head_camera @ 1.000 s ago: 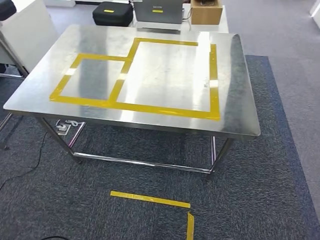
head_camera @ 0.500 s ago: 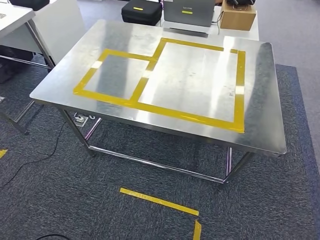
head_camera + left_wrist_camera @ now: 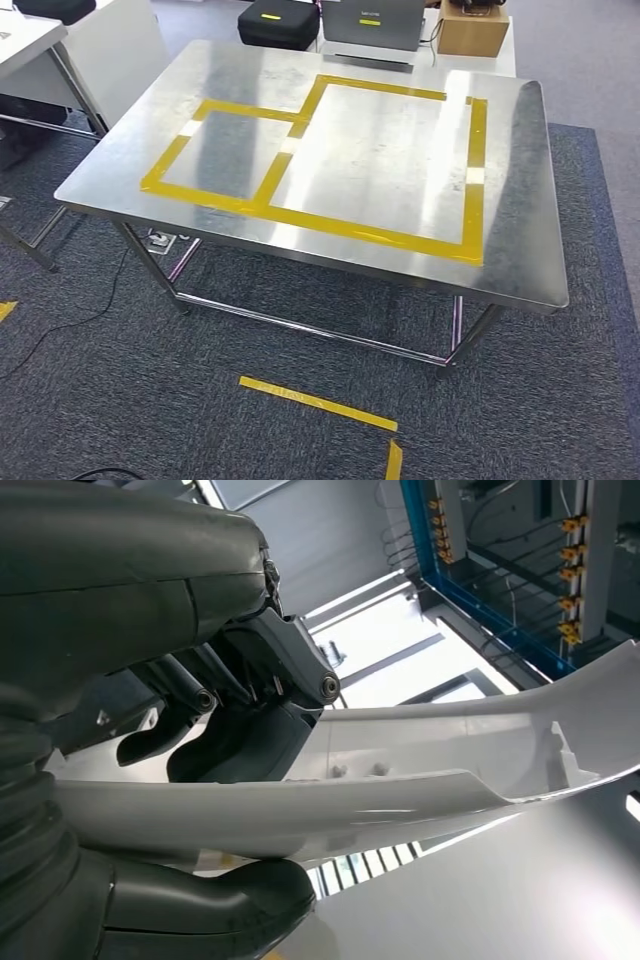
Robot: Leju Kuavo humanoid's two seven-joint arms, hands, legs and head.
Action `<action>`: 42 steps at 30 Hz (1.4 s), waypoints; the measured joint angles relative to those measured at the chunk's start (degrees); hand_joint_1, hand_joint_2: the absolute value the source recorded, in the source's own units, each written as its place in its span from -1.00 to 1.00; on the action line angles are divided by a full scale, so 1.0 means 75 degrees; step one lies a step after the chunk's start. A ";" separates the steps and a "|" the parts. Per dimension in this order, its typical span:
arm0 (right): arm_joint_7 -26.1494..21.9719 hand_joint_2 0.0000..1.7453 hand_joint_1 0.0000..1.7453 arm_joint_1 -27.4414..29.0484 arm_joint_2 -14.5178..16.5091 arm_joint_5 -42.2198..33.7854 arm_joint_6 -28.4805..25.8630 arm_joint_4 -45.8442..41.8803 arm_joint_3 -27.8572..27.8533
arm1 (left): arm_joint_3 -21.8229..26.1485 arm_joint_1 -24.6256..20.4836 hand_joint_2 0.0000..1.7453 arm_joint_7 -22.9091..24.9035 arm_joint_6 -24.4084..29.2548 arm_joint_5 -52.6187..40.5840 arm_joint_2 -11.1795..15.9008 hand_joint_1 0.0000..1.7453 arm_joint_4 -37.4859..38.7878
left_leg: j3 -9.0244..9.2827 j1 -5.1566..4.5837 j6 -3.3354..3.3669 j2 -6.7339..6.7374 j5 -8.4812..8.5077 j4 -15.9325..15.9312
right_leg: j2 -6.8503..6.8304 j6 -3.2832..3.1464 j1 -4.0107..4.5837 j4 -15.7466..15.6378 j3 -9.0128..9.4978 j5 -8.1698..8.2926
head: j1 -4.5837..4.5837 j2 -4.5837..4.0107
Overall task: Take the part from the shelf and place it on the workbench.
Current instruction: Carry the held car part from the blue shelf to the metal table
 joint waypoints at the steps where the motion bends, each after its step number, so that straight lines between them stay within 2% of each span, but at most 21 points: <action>1: -0.0001 1.00 -1.00 -0.0002 0.0000 -0.0001 0.0000 0.0000 0.0010 | 0.0000 0.0000 1.00 -0.0001 0.0000 0.0000 -0.0001 1.00 0.0000 | 0.0025 0.0009 0.0008 0.0000 0.0027 -0.0060 | -0.0003 0.0024 0.0007 -0.0025 0.0013 0.0005 | 0.0000 0.0000; 4: -0.0008 1.00 -1.00 -0.0009 -0.0001 -0.0003 0.0000 0.0000 0.0027 | 0.0001 0.0000 1.00 -0.0007 0.0001 -0.0001 0.0000 1.00 0.0000 | 0.0163 0.0084 0.0018 0.0021 0.0150 -0.0330 | -0.0021 0.0106 0.0023 0.0347 -0.0189 -0.0245 | 0.0022 0.0000; 6: -0.0012 1.00 -1.00 -0.0007 -0.0002 -0.0007 0.0000 0.0000 0.0031 | 0.0003 -0.0001 1.00 -0.0008 -0.0003 -0.0004 0.0002 1.00 0.0000 | 0.0186 0.0100 0.0027 0.0035 0.0163 -0.0371 | -0.0025 0.0164 0.0007 0.1295 -0.0679 -0.0668 | 0.0028 0.0000; 8: -0.0012 1.00 -1.00 0.0008 -0.0003 -0.0009 0.0004 0.0000 0.0039 | 0.0003 0.0000 1.00 -0.0008 -0.0008 -0.0008 0.0003 1.00 0.0000 | 0.0201 0.0103 0.0021 0.0038 0.0139 -0.0365 | -0.0027 0.0222 -0.0015 0.1978 -0.1070 -0.0802 | 0.0025 0.0000; 9: -0.0012 1.00 -1.00 0.0013 -0.0004 -0.0010 0.0006 0.0000 0.0047 | 0.0003 -0.0001 1.00 -0.0008 -0.0010 -0.0009 0.0003 1.00 0.0000 | 0.0222 0.0109 0.0005 0.0032 0.0118 -0.0360 | -0.0029 0.0248 -0.0032 0.1908 -0.1067 -0.0654 | 0.0025 0.0000; 12: -0.0018 1.00 -1.00 0.0006 -0.0009 -0.0012 0.0004 0.0000 0.0074 | 0.0004 -0.0003 1.00 -0.0008 -0.0012 -0.0012 0.0006 1.00 0.0000 | 0.0314 0.0133 -0.0117 0.0006 -0.0013 -0.0290 | -0.0003 0.0302 -0.0085 0.0490 -0.0381 0.0044 | 0.0036 -0.0001; 14: -0.0023 1.00 -1.00 -0.0007 -0.0006 -0.0012 0.0006 0.0000 0.0084 | 0.0004 -0.0005 1.00 -0.0008 -0.0013 -0.0015 0.0008 1.00 0.0000 | 0.0323 0.0118 -0.0213 -0.0007 -0.0100 -0.0223 | 0.0039 0.0194 -0.0074 -0.0002 -0.0076 0.0088 | 0.0040 0.0000; 16: -0.0023 1.00 -1.00 -0.0006 -0.0004 -0.0012 0.0008 0.0000 0.0088 | 0.0003 -0.0005 1.00 -0.0007 -0.0015 -0.0019 0.0009 1.00 0.0000 | 0.0329 0.0118 -0.0274 -0.0023 -0.0138 -0.0213 | 0.0045 0.0018 -0.0050 0.0004 -0.0029 0.0027 | 0.0033 0.0000; 18: -0.0025 1.00 -1.00 0.0001 -0.0005 -0.0014 0.0007 0.0001 0.0091 | 0.0002 -0.0011 1.00 -0.0006 -0.0015 -0.0019 0.0012 1.00 0.0000 | 0.0298 0.0136 -0.0334 0.0035 -0.0246 -0.0050 | 0.0018 -0.0096 -0.0058 -0.0005 0.0016 -0.0007 | 0.0018 0.0000; 20: -0.0028 1.00 -1.00 0.0003 -0.0006 -0.0020 0.0004 0.0002 0.0092 | 0.0001 -0.0026 1.00 -0.0005 -0.0015 -0.0020 0.0017 1.00 0.0000 | -0.0055 0.0143 -0.0388 0.0134 -0.0599 0.0713 | -0.0026 -0.0188 -0.0062 -0.0019 0.0088 -0.0056 | -0.0001 0.0000; 22: -0.0030 1.00 -1.00 0.0011 -0.0006 -0.0028 0.0003 0.0003 0.0092 | 0.0002 -0.0037 1.00 -0.0004 -0.0015 -0.0019 0.0017 1.00 0.0000 | -0.0683 0.0144 -0.0405 0.0169 -0.0971 0.1808 | -0.0069 -0.0233 -0.0039 -0.0018 0.0159 -0.0130 | -0.0006 0.0000; 23: -0.0030 1.00 -1.00 0.0015 -0.0006 -0.0032 0.0003 0.0003 0.0093 | 0.0002 -0.0037 1.00 -0.0003 -0.0015 -0.0018 0.0017 1.00 0.0000 | -0.0912 0.0141 -0.0393 0.0170 -0.0986 0.2130 | -0.0082 -0.0238 -0.0027 -0.0017 0.0205 -0.0172 | -0.0007 0.0000; 24: -0.0030 1.00 -1.00 0.0018 -0.0006 -0.0036 0.0004 0.0003 0.0094 | 0.0002 -0.0037 1.00 -0.0002 -0.0015 -0.0017 0.0017 1.00 0.0000 | -0.1007 0.0136 -0.0367 0.0170 -0.0838 0.2166 | -0.0089 -0.0236 -0.0017 -0.0017 0.0264 -0.0219 | -0.0007 0.0000; 26: -0.0031 1.00 -1.00 0.0016 -0.0005 -0.0056 0.0005 0.0003 0.0096 | 0.0001 -0.0036 1.00 0.0000 -0.0015 -0.0017 0.0017 1.00 0.0000 | -0.0794 0.0105 -0.0266 0.0176 -0.0186 0.1410 | -0.0093 -0.0213 -0.0005 -0.0024 0.0396 -0.0325 | -0.0007 0.0000; 28: -0.0034 1.00 -1.00 0.0009 0.0003 -0.0079 0.0007 0.0003 0.0098 | 0.0000 -0.0040 1.00 0.0006 -0.0015 -0.0017 0.0017 1.00 -0.0001 | -0.0442 0.0036 -0.0143 0.0216 0.0215 0.0503 | -0.0099 -0.0150 0.0006 -0.0043 0.0477 -0.0434 | -0.0003 0.0000; 33: -0.0039 1.00 -1.00 -0.0008 0.0010 -0.0097 0.0009 0.0003 0.0098 | 0.0002 -0.0039 1.00 0.0013 -0.0011 -0.0019 0.0019 1.00 -0.0004 | -0.0131 0.0014 0.0002 0.0196 0.0153 -0.0062 | -0.0158 0.0091 0.0002 0.0000 0.0635 -0.0464 | 0.0010 -0.0001; 35: -0.0042 1.00 -1.00 -0.0038 0.0009 -0.0098 0.0009 0.0003 0.0098 | 0.0003 -0.0048 1.00 0.0012 -0.0010 -0.0020 0.0020 1.00 -0.0005 | 0.0001 0.0040 0.0053 0.0191 0.0139 -0.0125 | -0.0115 0.0124 0.0001 0.0534 0.0329 -0.0693 | 0.0046 -0.0003; 38: -0.0040 1.00 -1.00 -0.0025 0.0011 -0.0098 0.0013 0.0001 0.0100 | 0.0003 -0.0055 1.00 0.0012 -0.0010 -0.0020 0.0020 1.00 -0.0003 | 0.0092 0.0014 0.0103 0.0181 0.0031 -0.0129 | -0.0085 0.0158 0.0004 0.1828 -0.0601 -0.1161 | 0.0071 -0.0003; 39: -0.0039 1.00 -1.00 -0.0003 0.0010 -0.0099 0.0013 0.0001 0.0101 | 0.0003 -0.0055 1.00 0.0012 -0.0010 -0.0021 0.0020 1.00 -0.0003 | 0.0149 0.0006 0.0106 0.0168 -0.0023 -0.0129 | -0.0083 0.0166 0.0006 0.1918 -0.0779 -0.1154 | 0.0071 -0.0003; 40: -0.0039 1.00 -1.00 0.0014 0.0009 -0.0100 0.0012 0.0002 0.0101 | 0.0003 -0.0054 1.00 0.0012 -0.0009 -0.0022 0.0020 1.00 -0.0003 | 0.0230 -0.0001 0.0101 0.0156 -0.0083 -0.0129 | -0.0083 0.0165 0.0008 0.1722 -0.0815 -0.0970 | 0.0074 -0.0003; 42: -0.0039 1.00 -1.00 0.0028 0.0008 -0.0101 0.0012 0.0003 0.0101 | 0.0003 -0.0057 1.00 0.0012 -0.0009 -0.0023 0.0020 1.00 -0.0003 | 0.0416 -0.0008 0.0070 0.0144 -0.0226 -0.0129 | -0.0078 0.0128 0.0019 0.0829 -0.0610 -0.0253 | 0.0072 -0.0003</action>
